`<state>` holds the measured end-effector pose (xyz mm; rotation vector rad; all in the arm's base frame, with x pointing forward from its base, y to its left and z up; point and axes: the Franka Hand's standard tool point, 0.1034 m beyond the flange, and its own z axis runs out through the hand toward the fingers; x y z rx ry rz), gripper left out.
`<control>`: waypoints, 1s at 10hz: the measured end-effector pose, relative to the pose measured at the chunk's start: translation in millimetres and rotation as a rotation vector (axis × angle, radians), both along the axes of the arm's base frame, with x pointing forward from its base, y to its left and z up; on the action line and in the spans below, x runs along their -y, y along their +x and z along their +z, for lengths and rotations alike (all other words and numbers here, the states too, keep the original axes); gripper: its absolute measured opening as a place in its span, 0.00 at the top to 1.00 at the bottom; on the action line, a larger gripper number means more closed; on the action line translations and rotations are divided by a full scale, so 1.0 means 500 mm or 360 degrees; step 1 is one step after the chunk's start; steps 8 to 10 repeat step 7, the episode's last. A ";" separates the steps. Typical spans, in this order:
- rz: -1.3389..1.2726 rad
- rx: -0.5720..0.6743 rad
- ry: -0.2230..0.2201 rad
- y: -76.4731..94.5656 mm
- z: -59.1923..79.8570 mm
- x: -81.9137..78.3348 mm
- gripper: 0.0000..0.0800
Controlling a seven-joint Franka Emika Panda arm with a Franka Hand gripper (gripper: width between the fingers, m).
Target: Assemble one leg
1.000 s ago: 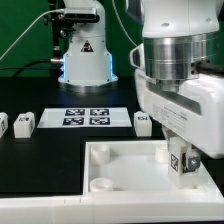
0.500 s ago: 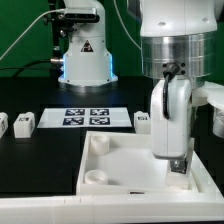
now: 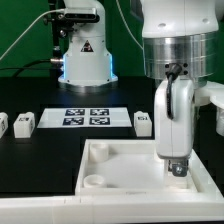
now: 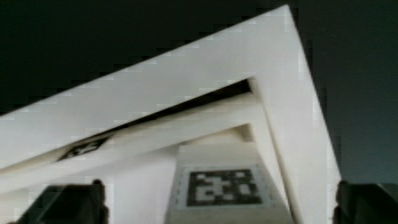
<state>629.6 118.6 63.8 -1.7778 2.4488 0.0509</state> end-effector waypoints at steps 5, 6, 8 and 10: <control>0.0466 0.0128 0.0016 -0.006 0.077 -0.026 0.19; 0.0466 0.0125 0.0015 -0.007 0.075 -0.025 0.19; 0.0467 0.0125 0.0015 -0.007 0.075 -0.025 0.19; 0.0467 0.0125 0.0015 -0.007 0.075 -0.025 0.19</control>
Offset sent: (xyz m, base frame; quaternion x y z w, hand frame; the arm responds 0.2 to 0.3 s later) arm -0.0076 0.0166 0.0304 -0.0060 -0.0104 -0.1530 0.9882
